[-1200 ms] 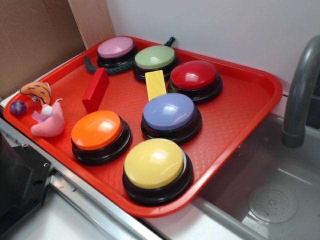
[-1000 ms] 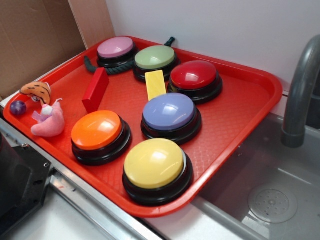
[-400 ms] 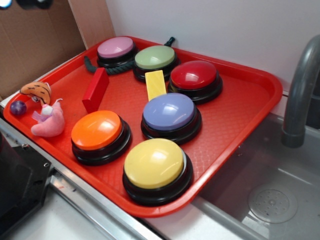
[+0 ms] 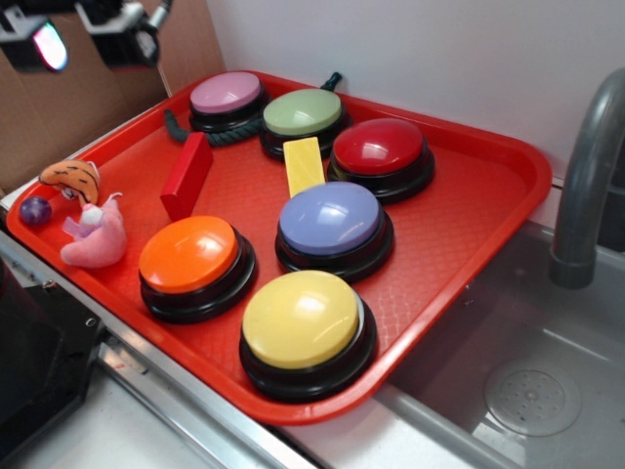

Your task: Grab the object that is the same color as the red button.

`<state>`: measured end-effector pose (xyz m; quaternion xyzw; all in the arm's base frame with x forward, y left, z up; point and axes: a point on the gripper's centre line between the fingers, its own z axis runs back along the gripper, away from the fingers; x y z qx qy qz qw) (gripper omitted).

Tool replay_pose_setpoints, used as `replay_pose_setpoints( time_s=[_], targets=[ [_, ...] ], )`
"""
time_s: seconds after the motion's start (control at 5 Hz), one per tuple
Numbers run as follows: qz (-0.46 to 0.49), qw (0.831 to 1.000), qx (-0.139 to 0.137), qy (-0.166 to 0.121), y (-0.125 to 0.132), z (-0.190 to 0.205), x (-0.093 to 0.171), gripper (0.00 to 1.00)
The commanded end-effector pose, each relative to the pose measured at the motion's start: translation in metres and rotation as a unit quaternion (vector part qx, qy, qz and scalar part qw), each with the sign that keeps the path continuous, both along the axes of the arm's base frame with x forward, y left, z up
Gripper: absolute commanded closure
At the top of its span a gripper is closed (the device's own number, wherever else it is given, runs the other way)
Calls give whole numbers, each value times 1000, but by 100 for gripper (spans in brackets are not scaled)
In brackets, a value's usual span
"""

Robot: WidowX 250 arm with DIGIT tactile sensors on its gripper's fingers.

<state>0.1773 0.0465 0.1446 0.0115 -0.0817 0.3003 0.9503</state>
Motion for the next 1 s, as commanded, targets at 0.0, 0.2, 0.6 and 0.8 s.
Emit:
replay_pose_setpoints(
  time_s=[0.0,0.2,0.6,0.8],
  targets=[
    [89,995,41,-24,18,-54,20,0],
    [102,994,43,-24,19,-81,32,0],
    [72,997,15,8,15,-121,43,16],
    [78,997,19,-7,17,-127,42,100]
  ],
)
